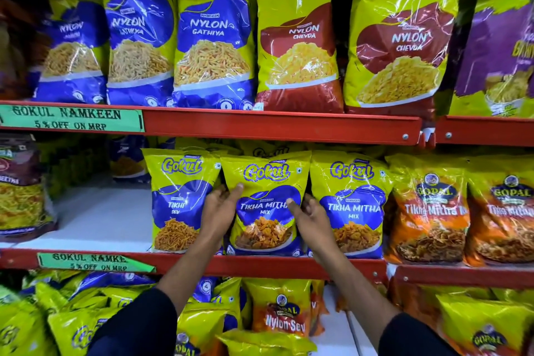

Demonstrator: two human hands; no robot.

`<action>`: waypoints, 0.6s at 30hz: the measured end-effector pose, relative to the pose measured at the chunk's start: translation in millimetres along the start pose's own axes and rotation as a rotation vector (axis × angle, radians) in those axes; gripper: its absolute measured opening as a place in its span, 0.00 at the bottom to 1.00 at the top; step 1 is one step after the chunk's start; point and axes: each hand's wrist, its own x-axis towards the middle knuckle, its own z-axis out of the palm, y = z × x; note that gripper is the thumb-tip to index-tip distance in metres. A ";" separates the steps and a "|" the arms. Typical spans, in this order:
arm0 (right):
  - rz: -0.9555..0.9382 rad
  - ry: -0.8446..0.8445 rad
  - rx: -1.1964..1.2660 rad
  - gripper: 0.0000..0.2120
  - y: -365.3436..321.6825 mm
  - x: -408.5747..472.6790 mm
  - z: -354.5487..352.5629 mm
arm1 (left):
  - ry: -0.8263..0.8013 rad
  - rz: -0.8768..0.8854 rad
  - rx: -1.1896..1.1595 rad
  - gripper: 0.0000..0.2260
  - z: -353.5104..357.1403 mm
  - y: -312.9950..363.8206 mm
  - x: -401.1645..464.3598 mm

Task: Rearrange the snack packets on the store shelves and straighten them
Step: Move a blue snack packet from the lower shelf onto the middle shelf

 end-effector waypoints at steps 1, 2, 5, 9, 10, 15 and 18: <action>0.000 0.036 0.022 0.31 -6.1 2.2 -0.1 | 0.045 0.002 -0.014 0.17 2.4 1.9 5.1; 0.004 0.083 0.038 0.30 -10.6 5.4 0.1 | 0.104 0.002 -0.009 0.18 5.7 5.4 7.7; -0.010 0.231 0.035 0.23 -21.3 11.1 5.7 | 0.266 0.017 0.057 0.17 14.5 11.7 12.8; 0.011 0.379 -0.026 0.17 -30.4 13.6 6.5 | 0.365 0.078 0.141 0.12 23.1 21.1 13.6; 0.003 0.405 -0.039 0.16 -32.2 13.4 4.7 | 0.384 0.090 0.155 0.12 23.0 22.6 12.7; -0.161 0.489 -0.169 0.09 -41.8 -0.7 -10.4 | 0.385 0.243 0.314 0.10 8.8 32.0 3.8; -0.376 0.479 -0.285 0.10 -45.5 -1.9 -20.6 | 0.369 0.435 0.422 0.10 -6.9 38.2 -0.9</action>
